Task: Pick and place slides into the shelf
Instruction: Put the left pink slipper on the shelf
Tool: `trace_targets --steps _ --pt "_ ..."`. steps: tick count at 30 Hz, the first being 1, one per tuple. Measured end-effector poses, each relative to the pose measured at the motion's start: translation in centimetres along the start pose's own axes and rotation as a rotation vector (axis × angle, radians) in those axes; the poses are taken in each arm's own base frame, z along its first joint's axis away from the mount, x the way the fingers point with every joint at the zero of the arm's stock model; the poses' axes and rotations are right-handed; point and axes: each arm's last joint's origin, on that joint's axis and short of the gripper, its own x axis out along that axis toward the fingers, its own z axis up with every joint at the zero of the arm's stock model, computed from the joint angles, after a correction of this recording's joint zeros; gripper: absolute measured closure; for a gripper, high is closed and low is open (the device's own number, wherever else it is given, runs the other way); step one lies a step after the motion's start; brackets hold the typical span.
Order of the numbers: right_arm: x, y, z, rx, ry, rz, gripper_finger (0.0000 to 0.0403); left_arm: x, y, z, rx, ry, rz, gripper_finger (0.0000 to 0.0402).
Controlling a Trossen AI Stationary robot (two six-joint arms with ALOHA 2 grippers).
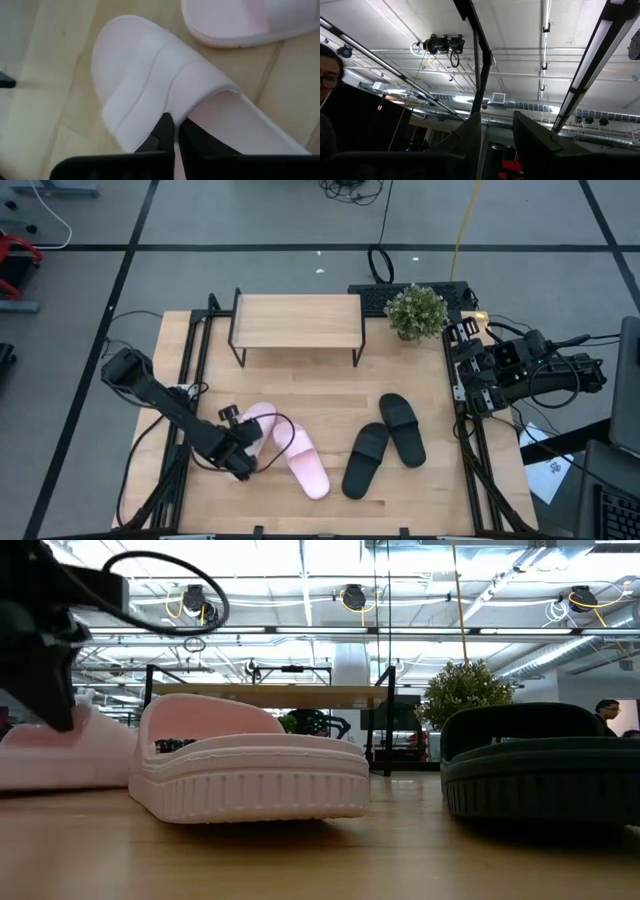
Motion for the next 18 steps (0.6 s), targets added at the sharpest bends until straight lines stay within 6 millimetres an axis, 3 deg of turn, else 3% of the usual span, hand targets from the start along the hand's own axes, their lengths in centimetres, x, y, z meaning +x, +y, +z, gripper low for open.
trace_targets --steps 5,10,14,18 --pt "0.0 0.0 0.0 0.009 0.0 0.0 0.0298 -3.1 2.2 0.4 -0.07 0.02 0.075 0.04" --pt "0.0 0.0 0.0 0.015 0.001 0.0 0.0298 -8.0 4.3 2.0 -0.091 -0.051 0.166 0.0401" --pt "0.0 0.0 0.0 0.011 0.001 0.0 0.0298 -12.1 5.6 4.6 -0.132 -0.248 0.169 0.0401" --pt "0.0 0.0 0.0 0.008 0.0 0.0 0.0298 -14.5 7.5 7.6 -0.149 -0.416 0.227 0.0401"
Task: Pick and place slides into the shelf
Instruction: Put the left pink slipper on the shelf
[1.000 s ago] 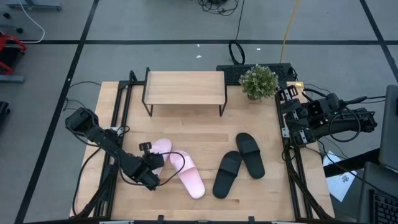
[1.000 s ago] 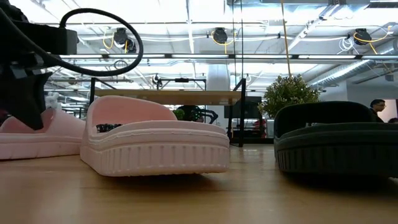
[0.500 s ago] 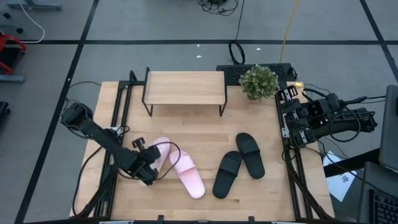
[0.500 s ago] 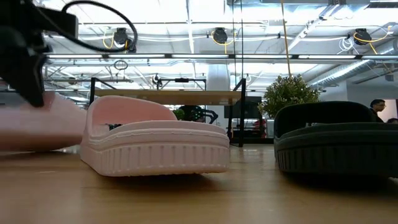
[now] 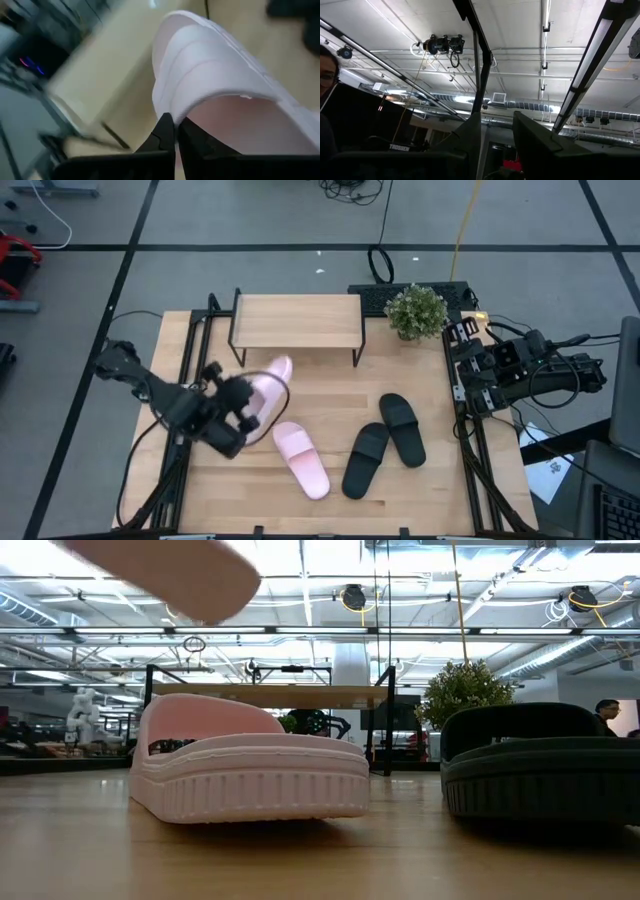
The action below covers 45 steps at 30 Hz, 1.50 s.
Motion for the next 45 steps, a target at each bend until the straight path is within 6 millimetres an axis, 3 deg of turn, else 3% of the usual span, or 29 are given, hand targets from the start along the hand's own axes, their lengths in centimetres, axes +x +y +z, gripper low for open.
trace_targets --steps 5,10,17,24,35,40,45 --pt "0.0 0.0 0.0 -0.025 0.001 -0.003 0.0298 2.5 3.3 3.7 0.018 -0.07 0.226 0.0401" --pt "0.0 -0.2 0.0 -0.027 0.001 -0.055 0.0298 6.0 7.8 6.1 -0.022 0.016 0.422 0.0402" --pt "0.0 -0.3 0.0 -0.035 0.001 -0.108 0.0298 10.4 12.3 7.9 -0.026 0.159 0.454 0.0401" --pt "0.0 -0.4 -0.1 -0.061 0.004 -0.139 0.0298 13.3 13.4 9.8 0.117 0.153 0.434 0.0402" --pt "0.0 -0.5 -0.2 -0.084 0.015 -0.158 0.0298 19.1 13.1 8.8 0.233 0.382 0.428 0.0401" --pt "0.0 -0.5 -0.2 -0.083 0.016 -0.159 0.0298 20.6 12.7 8.2 0.295 0.473 0.438 0.0402" --pt "0.0 -0.5 -0.2 -0.083 0.018 -0.158 0.0298 20.8 12.9 7.6 0.315 0.531 0.446 0.0401"
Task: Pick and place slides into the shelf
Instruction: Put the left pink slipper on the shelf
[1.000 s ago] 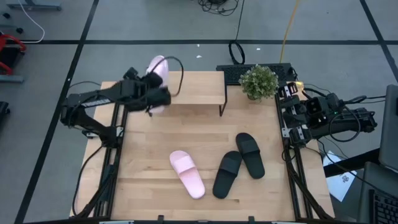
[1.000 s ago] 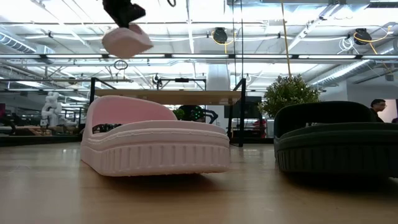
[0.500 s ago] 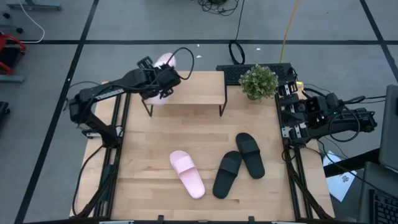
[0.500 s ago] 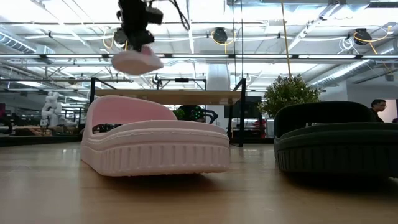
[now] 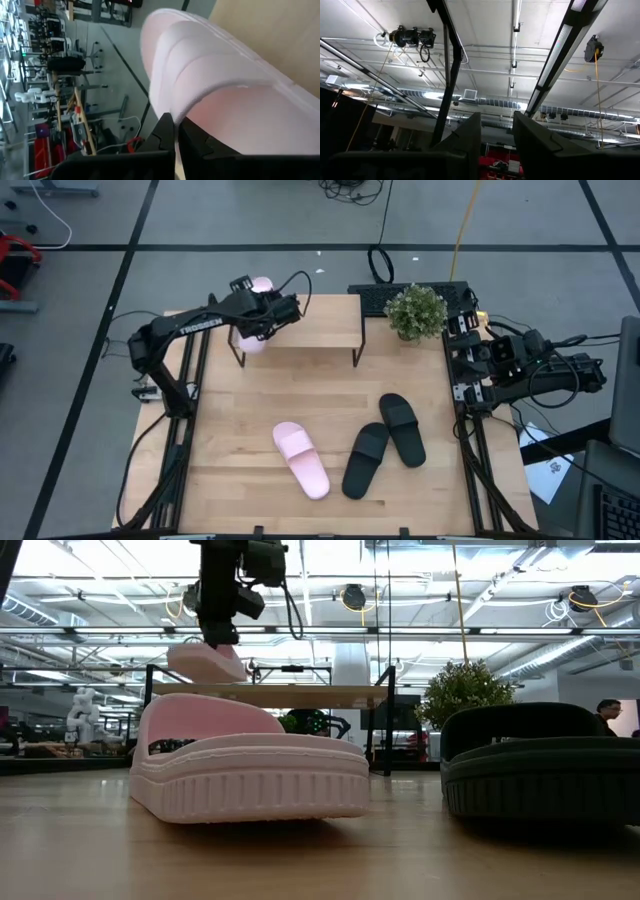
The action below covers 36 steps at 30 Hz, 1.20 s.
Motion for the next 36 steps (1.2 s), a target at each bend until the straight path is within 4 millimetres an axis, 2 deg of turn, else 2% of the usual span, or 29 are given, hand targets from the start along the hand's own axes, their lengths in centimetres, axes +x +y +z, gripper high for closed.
trace_targets --steps 9,36 --pt "0.0 0.0 -0.01 0.0 0.001 0.0 0.0298 0.6 0.48 -0.14 0.015 0.024 0.002 0.0401" --pt "-0.01 0.0 -0.05 0.0 0.004 0.0 0.0298 0.55 0.4 -0.35 0.103 0.036 -0.025 0.0401"
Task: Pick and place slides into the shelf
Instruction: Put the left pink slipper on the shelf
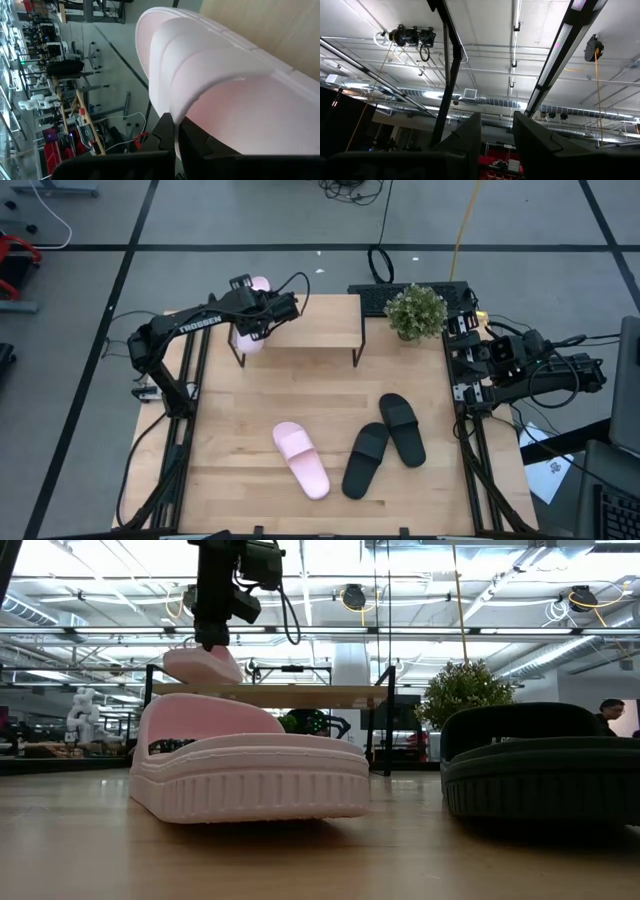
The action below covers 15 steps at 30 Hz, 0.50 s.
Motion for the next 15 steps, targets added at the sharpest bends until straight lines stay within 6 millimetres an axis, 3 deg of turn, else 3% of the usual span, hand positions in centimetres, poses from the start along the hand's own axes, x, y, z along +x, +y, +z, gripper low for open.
trace_targets --steps 15 --pt "0.0 0.0 0.01 0.0 0.0 0.001 0.0298 0.0 -0.02 0.01 0.012 -0.001 -0.007 0.0401"
